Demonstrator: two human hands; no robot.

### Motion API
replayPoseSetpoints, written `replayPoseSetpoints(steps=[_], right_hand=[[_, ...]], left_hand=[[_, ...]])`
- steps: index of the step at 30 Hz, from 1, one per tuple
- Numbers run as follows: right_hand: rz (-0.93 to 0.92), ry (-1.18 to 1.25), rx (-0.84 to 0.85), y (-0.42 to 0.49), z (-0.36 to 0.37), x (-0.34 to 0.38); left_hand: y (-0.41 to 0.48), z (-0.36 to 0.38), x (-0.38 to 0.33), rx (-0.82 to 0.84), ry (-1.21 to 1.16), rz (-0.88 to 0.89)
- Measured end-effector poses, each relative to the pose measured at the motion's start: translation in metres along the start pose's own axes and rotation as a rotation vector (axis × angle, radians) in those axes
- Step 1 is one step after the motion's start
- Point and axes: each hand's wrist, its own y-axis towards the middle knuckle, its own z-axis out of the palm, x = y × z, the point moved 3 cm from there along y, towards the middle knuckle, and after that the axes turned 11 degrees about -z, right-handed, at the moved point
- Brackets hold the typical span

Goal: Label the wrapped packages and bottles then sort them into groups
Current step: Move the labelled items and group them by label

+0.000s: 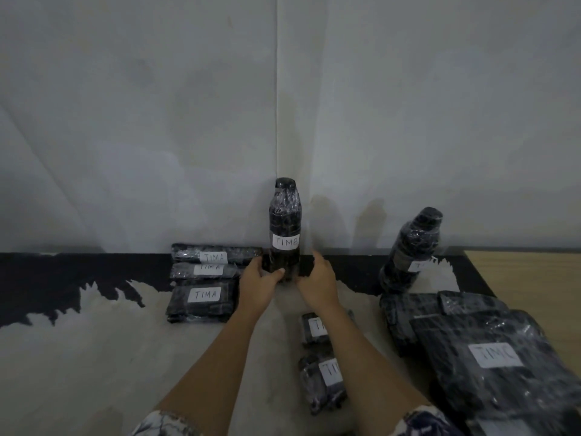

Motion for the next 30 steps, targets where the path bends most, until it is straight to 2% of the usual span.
replayPoseSetpoints(steps=[7,9,12,16,20,25,28,30], right_hand=[[0.039,-0.289,0.041,-0.046,-0.039,-0.017],[0.103,-0.301,0.075,-0.060,-0.048,-0.025],[0.184,-0.229,0.114,-0.078,-0.054,-0.034],[0.209,-0.120,0.098,-0.101,-0.057,-0.037],[0.250,-0.137,0.094,-0.121,-0.062,-0.042],[0.251,-0.295,0.294,-0.150,-0.076,-0.046],[0.275,-0.302,0.406,-0.165,-0.080,-0.042],[0.295,-0.236,0.381,-0.171,-0.081,-0.040]], left_hand=[[-0.032,-0.001,0.032,-0.044,0.234,-0.126],[-0.046,0.000,0.036,0.032,0.300,-0.192],[-0.075,0.006,0.039,0.251,0.435,-0.302],[-0.105,0.012,0.052,0.437,0.516,-0.445],[-0.113,0.017,0.069,0.449,0.571,-0.371],[-0.122,0.008,0.084,0.457,0.618,-0.331],[-0.131,0.003,0.087,0.581,0.828,-0.279],[-0.137,0.003,0.088,0.628,1.005,-0.187]])
